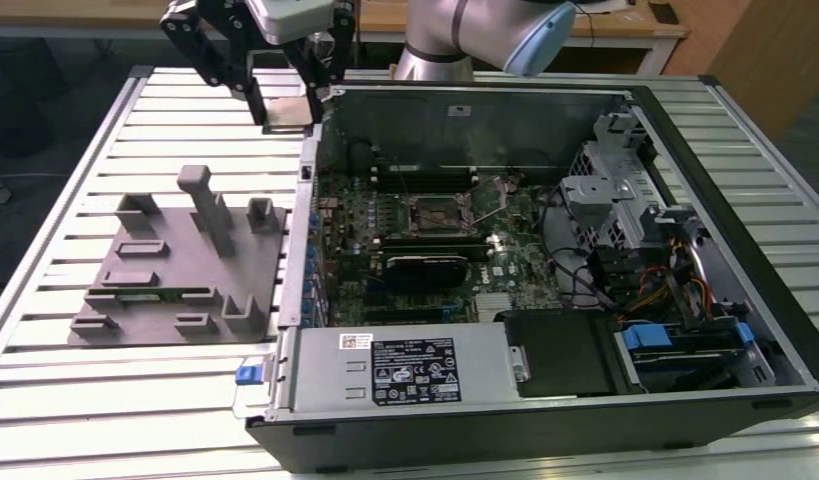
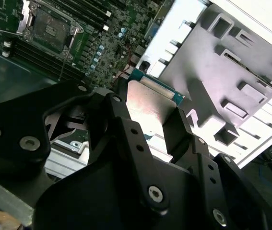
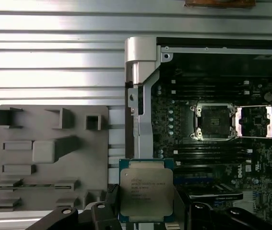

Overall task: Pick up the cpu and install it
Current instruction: 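Pick up the cpu and move it towards the insertion slot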

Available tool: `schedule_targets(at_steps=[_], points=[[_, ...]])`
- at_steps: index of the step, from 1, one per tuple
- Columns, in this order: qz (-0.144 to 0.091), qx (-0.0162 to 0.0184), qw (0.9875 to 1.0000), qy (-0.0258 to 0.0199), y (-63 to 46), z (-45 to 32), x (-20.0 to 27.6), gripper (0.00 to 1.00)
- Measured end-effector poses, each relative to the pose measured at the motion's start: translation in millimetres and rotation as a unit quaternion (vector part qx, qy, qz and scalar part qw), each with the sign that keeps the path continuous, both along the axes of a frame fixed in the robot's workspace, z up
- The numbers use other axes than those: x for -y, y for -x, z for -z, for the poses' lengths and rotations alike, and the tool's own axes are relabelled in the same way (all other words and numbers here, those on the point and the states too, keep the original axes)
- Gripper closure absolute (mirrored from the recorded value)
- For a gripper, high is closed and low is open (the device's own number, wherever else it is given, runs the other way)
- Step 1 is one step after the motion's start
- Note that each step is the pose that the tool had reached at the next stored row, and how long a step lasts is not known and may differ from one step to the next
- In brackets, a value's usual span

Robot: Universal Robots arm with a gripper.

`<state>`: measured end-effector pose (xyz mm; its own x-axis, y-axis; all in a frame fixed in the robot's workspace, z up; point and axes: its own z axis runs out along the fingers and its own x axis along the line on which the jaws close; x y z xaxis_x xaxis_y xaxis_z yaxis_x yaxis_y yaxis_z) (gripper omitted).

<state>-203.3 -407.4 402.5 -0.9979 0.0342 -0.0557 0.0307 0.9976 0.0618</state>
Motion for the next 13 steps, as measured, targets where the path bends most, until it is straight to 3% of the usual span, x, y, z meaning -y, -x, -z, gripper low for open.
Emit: schedule_targets(at_steps=[13], points=[[0.0, 0.0001, 1.0, -0.0006, -13.1, 1.2, 0.0, 0.46]])
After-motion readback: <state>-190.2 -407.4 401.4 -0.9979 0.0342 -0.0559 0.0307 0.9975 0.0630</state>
